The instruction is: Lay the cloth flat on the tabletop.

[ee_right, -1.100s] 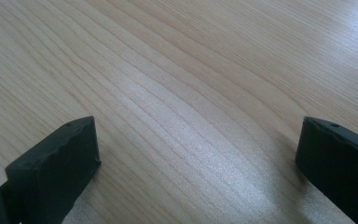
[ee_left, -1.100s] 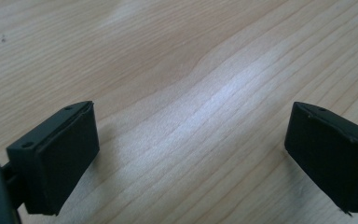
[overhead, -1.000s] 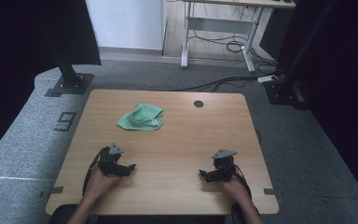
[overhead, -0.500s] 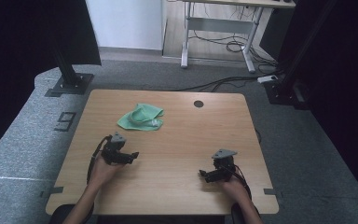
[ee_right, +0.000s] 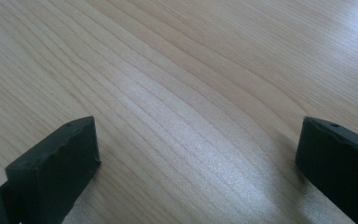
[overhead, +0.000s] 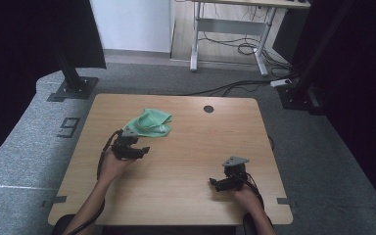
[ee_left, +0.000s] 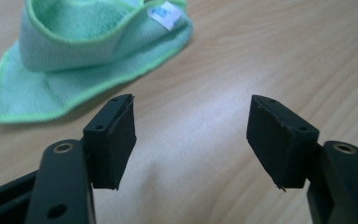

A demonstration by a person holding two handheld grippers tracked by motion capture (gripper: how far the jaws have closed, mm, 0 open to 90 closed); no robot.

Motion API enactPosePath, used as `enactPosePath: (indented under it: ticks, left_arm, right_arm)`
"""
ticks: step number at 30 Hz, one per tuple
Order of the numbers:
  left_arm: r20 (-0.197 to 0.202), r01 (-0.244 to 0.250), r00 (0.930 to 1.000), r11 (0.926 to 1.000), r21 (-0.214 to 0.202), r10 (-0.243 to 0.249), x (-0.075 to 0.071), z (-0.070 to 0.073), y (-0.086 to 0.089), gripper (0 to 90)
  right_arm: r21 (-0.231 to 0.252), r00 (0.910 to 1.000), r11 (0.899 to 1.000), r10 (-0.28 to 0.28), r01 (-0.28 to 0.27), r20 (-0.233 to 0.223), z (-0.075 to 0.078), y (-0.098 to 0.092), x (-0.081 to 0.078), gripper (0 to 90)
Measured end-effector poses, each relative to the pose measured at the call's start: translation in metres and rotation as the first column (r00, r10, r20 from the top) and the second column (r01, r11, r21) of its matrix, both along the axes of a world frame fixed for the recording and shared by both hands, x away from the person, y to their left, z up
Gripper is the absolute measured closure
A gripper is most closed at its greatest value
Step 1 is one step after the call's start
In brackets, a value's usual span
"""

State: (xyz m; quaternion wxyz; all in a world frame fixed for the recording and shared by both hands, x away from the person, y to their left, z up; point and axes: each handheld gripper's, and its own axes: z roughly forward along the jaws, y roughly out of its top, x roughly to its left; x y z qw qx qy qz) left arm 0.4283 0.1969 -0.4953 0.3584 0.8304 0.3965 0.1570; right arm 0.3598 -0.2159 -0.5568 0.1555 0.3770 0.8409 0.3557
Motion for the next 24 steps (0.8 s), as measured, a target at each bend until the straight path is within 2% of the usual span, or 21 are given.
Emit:
enactPosePath:
  ticks: [5,12,14,18,24]
  left_arm:
    - [0.004,-0.005,1.0,1.0,0.007,0.005,0.015,0.004,-0.005,40.6]
    - [-0.007,-0.016,0.9998,0.9996,0.022,0.016,0.028,-0.001,-0.008,47.5]
    - [-0.004,-0.027,0.9996,0.9994,0.02,0.027,0.031,-0.005,-0.006,52.3]
    - [-0.011,-0.061,0.9981,0.9979,0.024,0.061,0.041,-0.012,0.001,55.5]
    - [-0.016,-0.09,0.9958,0.9956,0.026,0.091,0.052,-0.015,0.006,56.5]
  right_arm:
    - [0.0,1.0,1.0,0.0,0.0,0.0,0.0,0.0,0.0,0.0]
    - [0.0,1.0,1.0,0.0,0.0,0.0,0.0,0.0,0.0,0.0]
    - [0.0,1.0,1.0,0.0,0.0,0.0,0.0,0.0,0.0,0.0]
    - [0.0,1.0,1.0,0.0,0.0,0.0,0.0,0.0,0.0,0.0]
    - [0.0,1.0,1.0,0.001,-0.001,0.001,0.0,0.0,0.0,0.0]
